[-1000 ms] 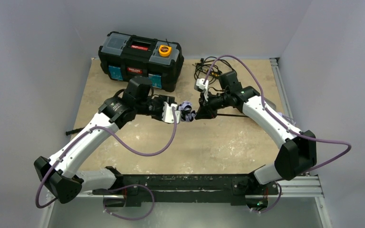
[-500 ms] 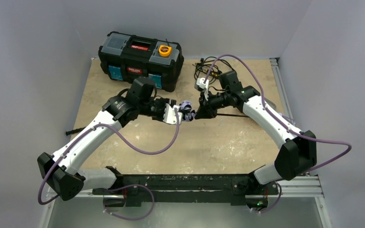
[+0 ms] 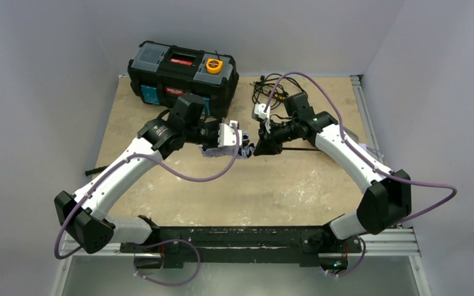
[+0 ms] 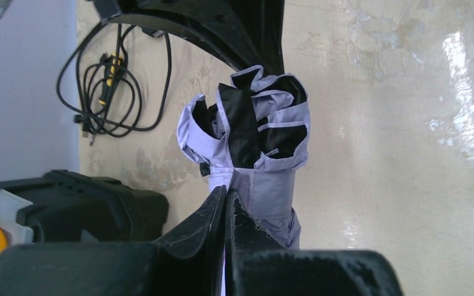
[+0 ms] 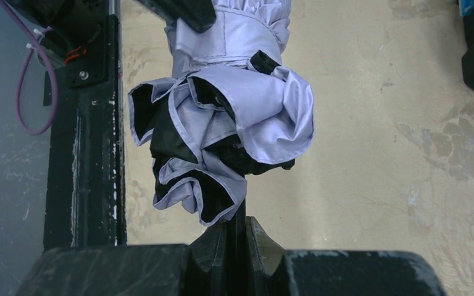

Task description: Open the umbrella

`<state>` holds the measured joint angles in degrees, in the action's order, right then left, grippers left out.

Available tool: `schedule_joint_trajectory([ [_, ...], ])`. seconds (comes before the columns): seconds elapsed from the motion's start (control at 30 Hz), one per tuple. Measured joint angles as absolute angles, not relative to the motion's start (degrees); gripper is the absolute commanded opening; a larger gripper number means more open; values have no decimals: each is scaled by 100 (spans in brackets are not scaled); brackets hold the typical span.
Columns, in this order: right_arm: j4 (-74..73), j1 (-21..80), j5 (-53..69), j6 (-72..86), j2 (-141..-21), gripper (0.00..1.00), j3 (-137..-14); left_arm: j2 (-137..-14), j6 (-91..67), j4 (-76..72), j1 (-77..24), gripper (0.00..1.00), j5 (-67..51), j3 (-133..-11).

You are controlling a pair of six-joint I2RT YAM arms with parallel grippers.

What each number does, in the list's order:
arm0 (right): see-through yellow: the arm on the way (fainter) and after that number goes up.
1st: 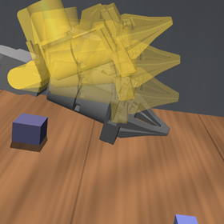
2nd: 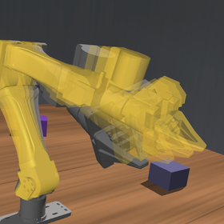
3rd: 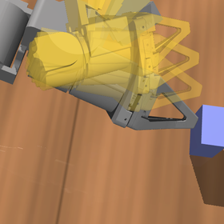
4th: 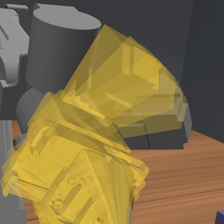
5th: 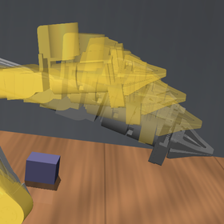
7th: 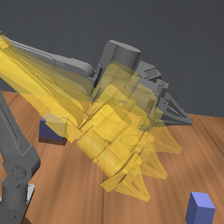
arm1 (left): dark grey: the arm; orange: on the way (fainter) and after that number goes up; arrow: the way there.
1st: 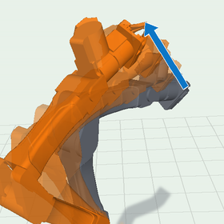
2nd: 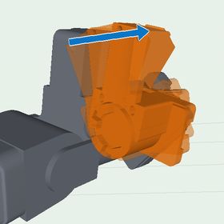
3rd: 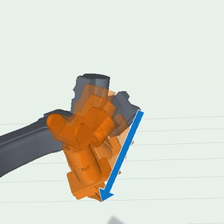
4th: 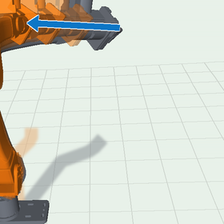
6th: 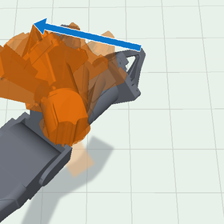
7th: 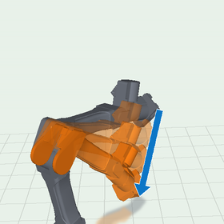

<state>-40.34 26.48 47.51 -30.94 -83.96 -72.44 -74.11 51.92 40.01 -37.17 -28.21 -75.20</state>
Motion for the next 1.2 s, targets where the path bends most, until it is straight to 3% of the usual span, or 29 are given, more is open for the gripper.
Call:
schedule_joint_trajectory([
  [0.53, -3841, 2847, 4576, -4152, -7520, 0, -7122, -8571, 2729, 3750, -2891, 0, -2480, -8650],
  [0.63, -3627, 2849, 4578, -3955, -7380, 0, -7081, -8761, 2460, 3913, -2869, 48, -2355, -8794],
  [0.77, -2718, 2486, 4901, -2497, -7400, 0, -6764, -9129, 1640, 3924, -2370, 95, -2517, -9223],
  [0.87, -2311, 1804, 5190, -1496, -7749, 0, -6753, -8956, 862, 3227, -1575, 100, -2611, -8997],
  [1.0, -2307, 1245, 4390, -1369, -8444, 0, -7083, -8270, 637, 3186, -1046, 100, -2311, -8643],
  [1.2, -2565, 2064, 3903, -1455, -8152, 0, -6877, -7476, 617, 3017, -1013, 100, -2097, -8420],
])
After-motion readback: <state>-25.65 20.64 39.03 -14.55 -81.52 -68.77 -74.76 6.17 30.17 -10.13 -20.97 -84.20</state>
